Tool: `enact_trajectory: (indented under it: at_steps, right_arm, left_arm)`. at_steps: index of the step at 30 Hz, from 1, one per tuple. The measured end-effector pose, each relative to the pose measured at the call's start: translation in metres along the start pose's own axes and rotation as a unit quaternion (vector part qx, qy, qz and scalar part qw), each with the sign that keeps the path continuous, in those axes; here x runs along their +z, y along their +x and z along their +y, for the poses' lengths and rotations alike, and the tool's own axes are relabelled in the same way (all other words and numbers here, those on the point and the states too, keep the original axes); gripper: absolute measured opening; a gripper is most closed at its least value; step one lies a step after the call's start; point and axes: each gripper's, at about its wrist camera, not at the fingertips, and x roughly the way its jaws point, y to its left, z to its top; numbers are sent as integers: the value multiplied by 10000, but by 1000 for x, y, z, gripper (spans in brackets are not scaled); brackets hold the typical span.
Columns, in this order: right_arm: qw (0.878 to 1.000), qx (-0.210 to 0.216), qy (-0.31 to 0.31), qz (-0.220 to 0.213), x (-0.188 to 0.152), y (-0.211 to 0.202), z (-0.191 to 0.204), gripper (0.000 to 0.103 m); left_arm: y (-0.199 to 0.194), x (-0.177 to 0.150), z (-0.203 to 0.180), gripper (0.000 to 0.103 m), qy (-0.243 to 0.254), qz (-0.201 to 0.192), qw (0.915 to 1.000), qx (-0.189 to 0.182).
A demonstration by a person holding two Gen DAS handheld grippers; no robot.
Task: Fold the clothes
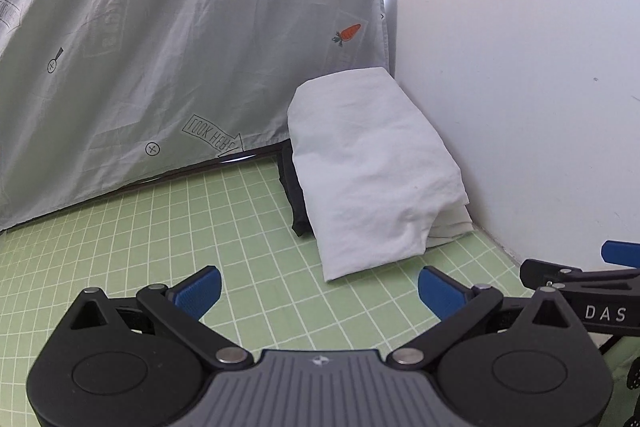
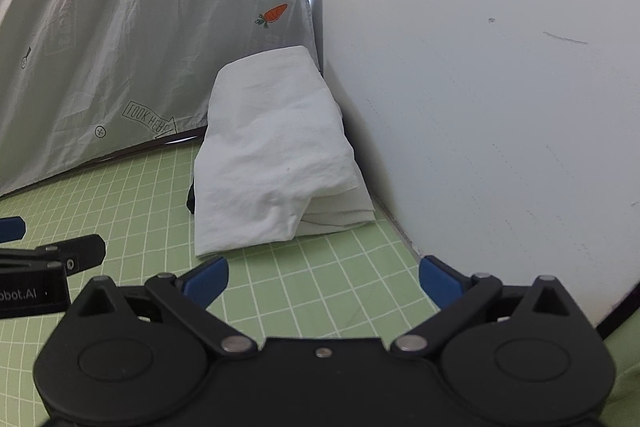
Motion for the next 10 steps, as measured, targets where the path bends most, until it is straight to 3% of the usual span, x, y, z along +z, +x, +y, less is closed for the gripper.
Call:
enact_trajectory:
  at_steps: [10]
  right_arm:
    - [10000, -32, 14, -52, -1, -5, -1, 103]
  left_arm:
    - [-3, 2, -3, 103, 45, -53, 10000, -65]
